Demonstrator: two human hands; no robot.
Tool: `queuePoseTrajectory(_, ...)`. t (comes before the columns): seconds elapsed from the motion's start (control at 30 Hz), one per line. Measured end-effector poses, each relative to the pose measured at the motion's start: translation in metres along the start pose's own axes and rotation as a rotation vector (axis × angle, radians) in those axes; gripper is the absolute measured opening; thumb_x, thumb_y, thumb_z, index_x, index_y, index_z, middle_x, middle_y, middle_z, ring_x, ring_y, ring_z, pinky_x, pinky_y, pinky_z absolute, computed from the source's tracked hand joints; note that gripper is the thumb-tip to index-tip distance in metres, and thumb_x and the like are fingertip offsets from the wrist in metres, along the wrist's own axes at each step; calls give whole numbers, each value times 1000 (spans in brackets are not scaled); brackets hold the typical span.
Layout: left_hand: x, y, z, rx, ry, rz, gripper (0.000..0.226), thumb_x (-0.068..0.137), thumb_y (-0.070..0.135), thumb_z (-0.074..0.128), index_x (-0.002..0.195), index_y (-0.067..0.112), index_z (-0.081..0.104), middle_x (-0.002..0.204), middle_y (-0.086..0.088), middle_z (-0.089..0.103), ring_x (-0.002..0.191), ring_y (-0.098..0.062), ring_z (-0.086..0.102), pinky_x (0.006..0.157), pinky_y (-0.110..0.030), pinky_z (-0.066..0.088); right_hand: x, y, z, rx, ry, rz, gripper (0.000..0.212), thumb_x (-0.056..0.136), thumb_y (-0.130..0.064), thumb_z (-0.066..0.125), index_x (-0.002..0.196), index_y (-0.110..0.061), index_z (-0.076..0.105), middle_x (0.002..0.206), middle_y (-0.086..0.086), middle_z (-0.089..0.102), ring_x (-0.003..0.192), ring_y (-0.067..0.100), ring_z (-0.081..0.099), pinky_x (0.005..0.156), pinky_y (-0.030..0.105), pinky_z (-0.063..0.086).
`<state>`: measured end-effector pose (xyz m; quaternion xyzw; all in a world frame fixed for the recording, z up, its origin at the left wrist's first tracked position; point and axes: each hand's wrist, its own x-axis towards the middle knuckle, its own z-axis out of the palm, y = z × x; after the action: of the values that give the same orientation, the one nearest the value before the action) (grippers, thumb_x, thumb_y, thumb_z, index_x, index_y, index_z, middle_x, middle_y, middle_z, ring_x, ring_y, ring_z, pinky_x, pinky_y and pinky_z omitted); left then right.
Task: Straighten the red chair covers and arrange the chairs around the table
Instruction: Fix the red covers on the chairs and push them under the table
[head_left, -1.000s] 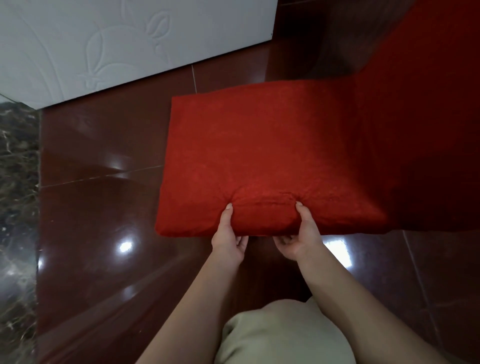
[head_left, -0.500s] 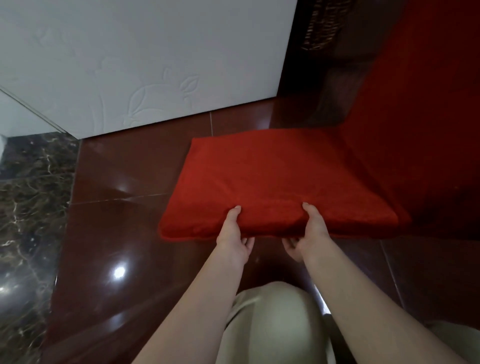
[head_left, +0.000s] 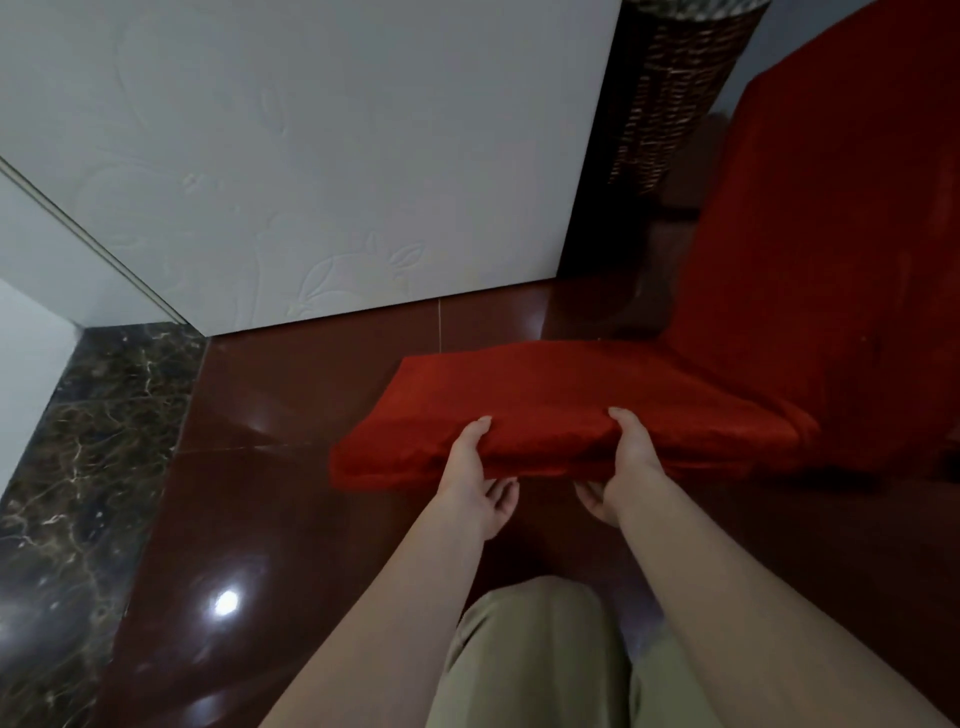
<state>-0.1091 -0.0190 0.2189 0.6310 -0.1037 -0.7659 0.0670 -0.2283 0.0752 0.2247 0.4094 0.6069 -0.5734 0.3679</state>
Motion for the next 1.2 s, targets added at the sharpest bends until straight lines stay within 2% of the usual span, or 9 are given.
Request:
queuePoseTrajectory(0.27,-3,11,16,96,-9,107,76,57,61,84,112,13,64,94,-3,75,84,-17,71,63,-34,47,-5,-23,22,-15,9,-56,82,65,-56,78,133,-21,49,124,14,49,106,38,55,68,47,51)
queuePoseTrajectory(0.53,2,28,36,169,-43,248,87,57,74,76,116,12,63,100,-3,73,91,-21,68,70,-36,45,-6,-48,48,79,36,-103,76,58,-53,82,114,-11,53,83,9,46,67,31,49,64,45,53)
queuePoseTrajectory(0.63,4,36,48,193,-20,335,87,54,78,72,110,12,64,99,-4,72,93,-22,66,79,-39,46,-11,-58,61,102,93,-126,85,53,-57,80,117,-8,53,97,11,52,75,33,53,71,47,56)
queuePoseTrajectory(0.73,5,45,63,211,20,415,79,56,81,67,98,13,67,92,-2,72,87,-21,66,70,-37,45,-16,-69,72,122,119,-171,87,50,-60,79,115,-7,54,100,10,56,75,31,56,57,37,50)
queuePoseTrajectory(0.9,2,65,72,570,10,539,84,80,85,38,76,11,76,69,-2,74,68,-20,70,63,-34,46,-17,-93,93,148,129,-258,86,49,-54,80,116,-8,53,109,11,61,85,33,62,63,40,54)
queuePoseTrajectory(1.0,-7,85,83,795,-67,859,76,93,70,32,56,18,72,54,-4,68,51,-13,66,64,-33,48,-16,-106,101,107,150,-283,91,49,-54,80,121,-8,46,118,14,55,90,33,56,67,42,51)
queuePoseTrajectory(1.07,-19,100,94,860,106,1237,60,90,64,31,61,28,69,57,2,68,60,-14,66,69,-36,50,-13,-115,105,57,161,-302,96,48,-56,80,123,-9,44,121,15,53,96,35,55,73,44,51)
queuePoseTrajectory(1.13,-23,114,104,1056,451,1521,52,91,60,30,74,29,68,76,5,70,86,-21,65,82,-40,47,-9,-124,109,-7,194,-323,99,46,-59,79,123,-9,42,120,16,52,102,38,55,86,49,52)
queuePoseTrajectory(1.2,-15,116,109,1357,596,1463,56,97,60,29,89,25,71,92,-1,70,96,-28,62,87,-40,43,-4,-129,111,-81,252,-346,102,45,-62,76,123,-7,42,121,18,52,104,39,54,90,52,50)
